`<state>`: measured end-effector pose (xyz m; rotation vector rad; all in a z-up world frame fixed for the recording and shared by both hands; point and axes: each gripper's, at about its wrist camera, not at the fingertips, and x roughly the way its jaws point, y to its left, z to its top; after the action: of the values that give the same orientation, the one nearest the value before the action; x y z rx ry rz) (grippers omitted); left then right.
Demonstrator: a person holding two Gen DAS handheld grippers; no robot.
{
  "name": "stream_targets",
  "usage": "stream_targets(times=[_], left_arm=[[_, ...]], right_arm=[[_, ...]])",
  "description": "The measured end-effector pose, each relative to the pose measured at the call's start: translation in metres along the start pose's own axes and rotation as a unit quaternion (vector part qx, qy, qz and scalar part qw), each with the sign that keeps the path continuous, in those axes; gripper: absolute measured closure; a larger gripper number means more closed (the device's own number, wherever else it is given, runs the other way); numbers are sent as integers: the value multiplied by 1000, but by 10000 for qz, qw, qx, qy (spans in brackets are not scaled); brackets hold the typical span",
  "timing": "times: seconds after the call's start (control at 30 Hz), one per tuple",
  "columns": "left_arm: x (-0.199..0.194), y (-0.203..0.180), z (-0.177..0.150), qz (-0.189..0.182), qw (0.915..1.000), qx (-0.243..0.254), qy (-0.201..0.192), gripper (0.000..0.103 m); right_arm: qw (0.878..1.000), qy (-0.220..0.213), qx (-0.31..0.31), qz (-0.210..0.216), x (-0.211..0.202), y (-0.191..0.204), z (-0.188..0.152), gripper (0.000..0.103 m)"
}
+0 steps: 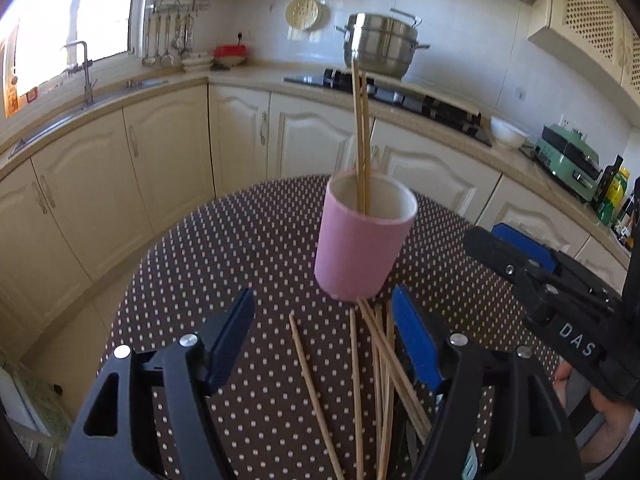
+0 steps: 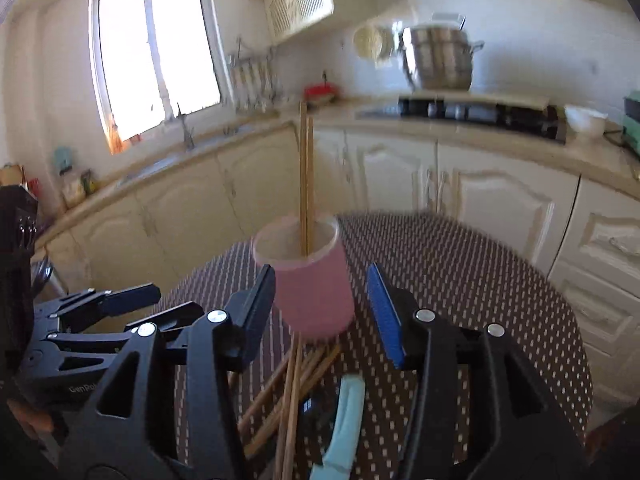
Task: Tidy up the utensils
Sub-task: 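Open the right gripper and move it back down to the chopstick pile, then grasp another chopstick from the pile with the right gripper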
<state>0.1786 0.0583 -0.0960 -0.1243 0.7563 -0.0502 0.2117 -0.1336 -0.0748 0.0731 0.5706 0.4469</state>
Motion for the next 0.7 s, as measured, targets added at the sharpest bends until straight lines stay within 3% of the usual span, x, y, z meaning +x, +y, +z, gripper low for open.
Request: stream_targets(times=[0.1, 0.27, 0.33, 0.4, 0.57, 0.7], left_arm=[[11, 7, -18, 65, 9990, -66, 444, 33], [29, 22, -40, -343, 9909, -470, 1214, 35], [34, 23, -47, -305, 9890, -434, 1383, 46], [39, 25, -54, -328, 9856, -489, 1586, 56], [53, 21, -66, -317, 9806, -514, 1867, 72], [55, 19, -64, -74, 9818, -388, 1860, 87]], right_arm=[[9981, 612, -31, 115, 9, 0, -14, 55], [9881, 1444, 160, 498, 19, -6, -37, 55], [9825, 1757, 138, 595, 21, -7, -44, 59], [9781, 1985, 98, 621, 23, -6, -46, 69], [9686, 2378, 31, 725, 27, -3, -56, 72], [9621, 2621, 70, 745, 32, -4, -63, 75]])
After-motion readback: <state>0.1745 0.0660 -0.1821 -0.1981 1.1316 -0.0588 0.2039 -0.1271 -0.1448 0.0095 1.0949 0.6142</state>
